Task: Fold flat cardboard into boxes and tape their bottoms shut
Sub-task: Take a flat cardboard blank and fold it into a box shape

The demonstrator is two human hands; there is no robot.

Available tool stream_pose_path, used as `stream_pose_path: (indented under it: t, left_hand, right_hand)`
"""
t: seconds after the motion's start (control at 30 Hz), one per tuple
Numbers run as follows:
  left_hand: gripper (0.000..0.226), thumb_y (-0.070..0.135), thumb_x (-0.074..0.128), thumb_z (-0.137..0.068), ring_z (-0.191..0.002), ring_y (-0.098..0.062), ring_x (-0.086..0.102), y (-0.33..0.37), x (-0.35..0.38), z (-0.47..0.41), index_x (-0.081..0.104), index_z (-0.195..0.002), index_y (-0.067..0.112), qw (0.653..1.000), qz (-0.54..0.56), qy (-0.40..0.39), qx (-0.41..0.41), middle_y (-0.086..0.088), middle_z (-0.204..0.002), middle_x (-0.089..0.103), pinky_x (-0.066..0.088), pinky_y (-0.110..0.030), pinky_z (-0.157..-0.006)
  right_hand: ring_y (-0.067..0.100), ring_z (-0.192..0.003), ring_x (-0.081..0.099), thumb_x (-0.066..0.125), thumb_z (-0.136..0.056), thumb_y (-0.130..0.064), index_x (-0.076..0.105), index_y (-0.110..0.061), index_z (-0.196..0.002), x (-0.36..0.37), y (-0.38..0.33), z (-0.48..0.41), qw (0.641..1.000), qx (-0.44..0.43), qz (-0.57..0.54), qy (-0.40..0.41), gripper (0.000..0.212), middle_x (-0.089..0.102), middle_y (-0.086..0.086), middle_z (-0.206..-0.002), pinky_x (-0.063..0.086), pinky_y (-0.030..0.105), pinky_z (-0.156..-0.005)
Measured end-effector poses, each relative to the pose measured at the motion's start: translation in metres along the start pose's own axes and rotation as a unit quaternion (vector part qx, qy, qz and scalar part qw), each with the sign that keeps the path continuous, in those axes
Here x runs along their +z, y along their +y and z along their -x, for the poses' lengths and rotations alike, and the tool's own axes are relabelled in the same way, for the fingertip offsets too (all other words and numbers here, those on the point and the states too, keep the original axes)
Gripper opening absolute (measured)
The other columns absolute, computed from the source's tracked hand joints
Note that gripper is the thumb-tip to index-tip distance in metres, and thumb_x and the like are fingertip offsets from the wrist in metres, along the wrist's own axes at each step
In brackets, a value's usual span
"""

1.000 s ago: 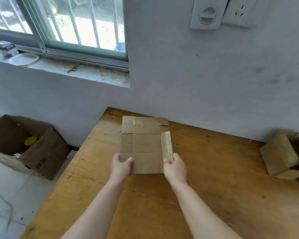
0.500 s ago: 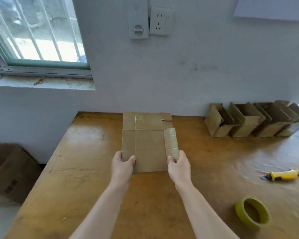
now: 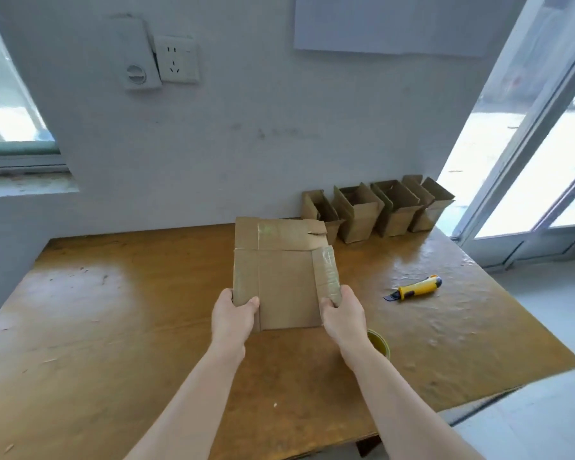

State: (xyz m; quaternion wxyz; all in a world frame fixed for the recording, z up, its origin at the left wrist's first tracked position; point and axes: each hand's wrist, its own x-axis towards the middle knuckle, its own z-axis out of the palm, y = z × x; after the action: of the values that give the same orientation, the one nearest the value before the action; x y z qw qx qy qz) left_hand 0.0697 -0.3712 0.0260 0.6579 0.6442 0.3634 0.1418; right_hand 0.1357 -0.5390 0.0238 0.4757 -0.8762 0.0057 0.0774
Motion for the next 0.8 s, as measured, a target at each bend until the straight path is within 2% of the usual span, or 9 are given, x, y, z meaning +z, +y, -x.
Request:
stream_pose_path:
  t: [0.13, 0.2, 0.27, 0.33, 0.4, 0.47, 0.57, 0.7, 0.8]
  left_hand:
    - [0.022, 0.011, 0.061, -0.092, -0.095, -0.02, 0.056, 0.001, 0.068, 0.022, 0.048, -0.108, 0.019, 1.0, 0.015, -0.021, -0.016, 0.003, -0.099, 0.058, 0.044, -0.032, -0.078]
    - [0.032, 0.011, 0.062, -0.092, -0.103, -0.023, 0.055, 0.001, 0.098, 0.032, 0.049, -0.12, 0.012, 0.999, 0.015, -0.029, -0.024, 0.0, -0.107, 0.058, 0.046, -0.035, -0.086]
    - [0.05, 0.013, 0.063, -0.091, -0.114, -0.026, 0.053, 0.001, 0.125, 0.039, 0.042, -0.137, 0.007, 0.999, 0.009, -0.03, -0.033, -0.006, -0.125, 0.056, 0.047, -0.04, -0.095]
    - [0.05, 0.013, 0.063, -0.091, -0.111, -0.025, 0.055, 0.0, 0.149, 0.043, 0.044, -0.137, 0.009, 0.999, 0.008, -0.029, -0.026, -0.007, -0.126, 0.057, 0.049, -0.038, -0.088]
    - [0.03, 0.011, 0.063, -0.09, -0.099, -0.02, 0.058, 0.001, 0.168, 0.046, 0.053, -0.118, 0.013, 1.0, 0.003, -0.023, -0.01, -0.007, -0.114, 0.061, 0.048, -0.029, -0.071]
    - [0.016, 0.01, 0.064, -0.088, -0.088, -0.015, 0.059, 0.005, 0.186, 0.047, 0.053, -0.094, 0.021, 1.0, 0.003, -0.011, 0.006, -0.004, -0.102, 0.062, 0.047, -0.022, -0.06]
    - [0.032, 0.011, 0.064, -0.085, -0.073, -0.008, 0.054, 0.015, 0.212, 0.044, 0.041, -0.077, 0.032, 0.999, -0.016, 0.01, 0.051, 0.007, -0.086, 0.057, 0.042, -0.012, -0.047]
    - [0.015, 0.012, 0.061, -0.084, -0.074, -0.015, 0.058, 0.021, 0.242, 0.025, 0.049, -0.087, 0.021, 0.99, -0.096, 0.024, 0.104, -0.003, -0.091, 0.062, 0.046, -0.026, -0.054]
    - [0.017, 0.018, 0.061, -0.088, -0.075, -0.014, 0.059, 0.026, 0.257, 0.008, 0.047, -0.098, 0.017, 0.971, -0.185, 0.04, 0.148, -0.002, -0.099, 0.061, 0.046, -0.022, -0.05]
  right_hand:
    - [0.018, -0.077, 0.055, 0.047, -0.097, -0.024, 0.047, -0.019, -0.092, -0.06, 0.031, -0.026, 1.0, 0.011, 0.029, -0.001, 0.007, 0.058, 0.002, -0.089, 0.041, 0.031, -0.056]
    - [0.021, -0.079, 0.056, 0.048, -0.097, -0.025, 0.049, -0.018, -0.093, -0.088, 0.047, -0.04, 0.999, 0.011, 0.036, -0.004, 0.008, 0.059, 0.003, -0.089, 0.045, 0.035, -0.062]
    - [0.025, -0.085, 0.056, 0.049, -0.096, -0.025, 0.051, -0.016, -0.096, -0.112, 0.061, -0.053, 0.999, 0.015, 0.035, -0.014, 0.01, 0.059, 0.005, -0.092, 0.05, 0.04, -0.073]
    - [0.027, -0.091, 0.056, 0.051, -0.095, -0.027, 0.053, -0.016, -0.1, -0.13, 0.075, -0.066, 0.999, 0.022, 0.036, -0.026, 0.012, 0.06, 0.005, -0.097, 0.05, 0.041, -0.079]
    - [0.023, -0.09, 0.057, 0.055, -0.093, -0.029, 0.053, -0.02, -0.103, -0.144, 0.088, -0.079, 0.998, 0.03, 0.034, -0.035, 0.014, 0.062, 0.003, -0.101, 0.051, 0.038, -0.077]
    - [0.021, -0.091, 0.058, 0.06, -0.09, -0.032, 0.052, -0.023, -0.11, -0.153, 0.098, -0.091, 0.998, 0.041, 0.023, -0.044, 0.023, 0.062, 0.001, -0.105, 0.053, 0.04, -0.078]
    - [0.023, -0.102, 0.058, 0.065, -0.088, -0.036, 0.048, -0.022, -0.127, -0.161, 0.109, -0.113, 0.996, 0.046, 0.043, -0.062, 0.045, 0.06, 0.002, -0.115, 0.051, 0.042, -0.086]
    - [0.023, -0.108, 0.056, 0.064, -0.088, -0.041, 0.044, -0.016, -0.137, -0.164, 0.113, -0.151, 0.988, 0.027, 0.101, -0.112, 0.058, 0.059, 0.003, -0.12, 0.05, 0.039, -0.087]
    - [0.022, -0.123, 0.051, 0.061, -0.087, -0.052, 0.039, -0.02, -0.144, -0.168, 0.102, -0.181, 0.992, -0.001, 0.07, -0.101, 0.069, 0.052, 0.003, -0.139, 0.049, 0.039, -0.096]
